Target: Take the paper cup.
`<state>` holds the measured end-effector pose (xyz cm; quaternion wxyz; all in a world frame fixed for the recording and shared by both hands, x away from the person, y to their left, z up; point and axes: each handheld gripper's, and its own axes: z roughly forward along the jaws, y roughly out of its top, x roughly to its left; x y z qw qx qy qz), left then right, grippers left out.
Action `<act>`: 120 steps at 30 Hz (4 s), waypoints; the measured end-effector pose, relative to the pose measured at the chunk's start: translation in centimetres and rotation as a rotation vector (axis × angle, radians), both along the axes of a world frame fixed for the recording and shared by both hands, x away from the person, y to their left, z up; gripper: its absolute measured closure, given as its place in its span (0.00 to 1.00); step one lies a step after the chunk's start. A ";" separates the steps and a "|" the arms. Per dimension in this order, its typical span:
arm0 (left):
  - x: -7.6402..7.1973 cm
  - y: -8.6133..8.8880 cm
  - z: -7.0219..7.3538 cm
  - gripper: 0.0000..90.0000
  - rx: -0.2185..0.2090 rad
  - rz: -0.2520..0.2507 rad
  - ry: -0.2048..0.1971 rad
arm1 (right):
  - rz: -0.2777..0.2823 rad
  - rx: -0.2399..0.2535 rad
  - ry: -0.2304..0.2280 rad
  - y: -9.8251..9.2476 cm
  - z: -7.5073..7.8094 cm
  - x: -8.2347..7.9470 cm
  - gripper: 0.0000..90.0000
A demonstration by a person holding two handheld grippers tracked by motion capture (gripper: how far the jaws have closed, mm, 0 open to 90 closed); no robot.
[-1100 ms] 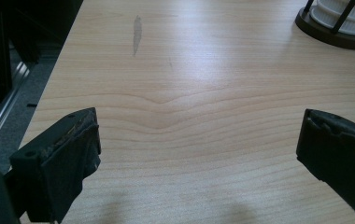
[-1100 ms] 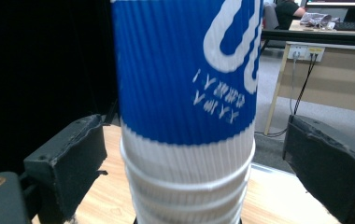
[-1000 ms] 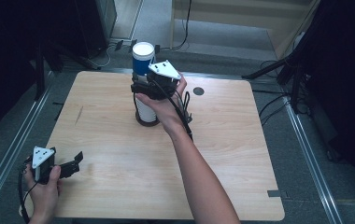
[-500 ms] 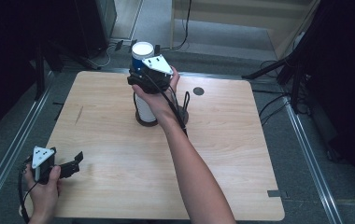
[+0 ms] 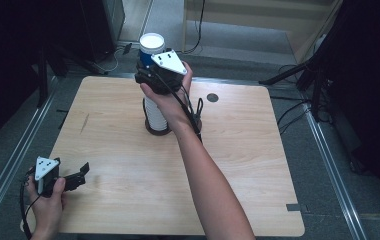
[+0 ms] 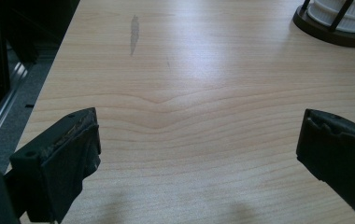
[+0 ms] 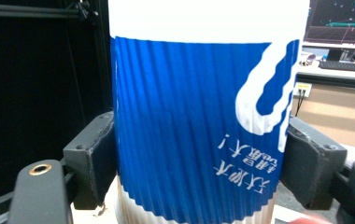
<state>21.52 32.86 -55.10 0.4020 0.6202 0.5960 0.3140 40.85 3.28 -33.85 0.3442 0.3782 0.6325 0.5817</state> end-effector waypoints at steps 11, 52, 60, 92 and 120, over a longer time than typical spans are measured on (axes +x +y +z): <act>0.0 0.0 0.0 0.01 0.002 0.001 0.000 | -0.012 0.013 -0.045 -0.4 2.3 -0.6 0.24; -0.1 -0.1 0.0 0.01 0.013 0.009 -0.010 | -0.104 0.045 -0.079 -8.2 4.0 -4.5 0.24; -0.1 -0.1 0.0 0.01 0.014 0.009 -0.009 | -0.130 0.058 -0.053 -10.2 2.8 -5.2 0.24; -0.1 -0.3 0.0 0.01 0.014 0.007 -0.047 | -0.146 0.029 0.034 -14.9 -5.6 -10.1 0.24; 0.3 -3.1 4.7 0.01 0.023 -0.094 -0.110 | -0.197 0.019 0.068 -18.6 -9.6 -13.9 0.24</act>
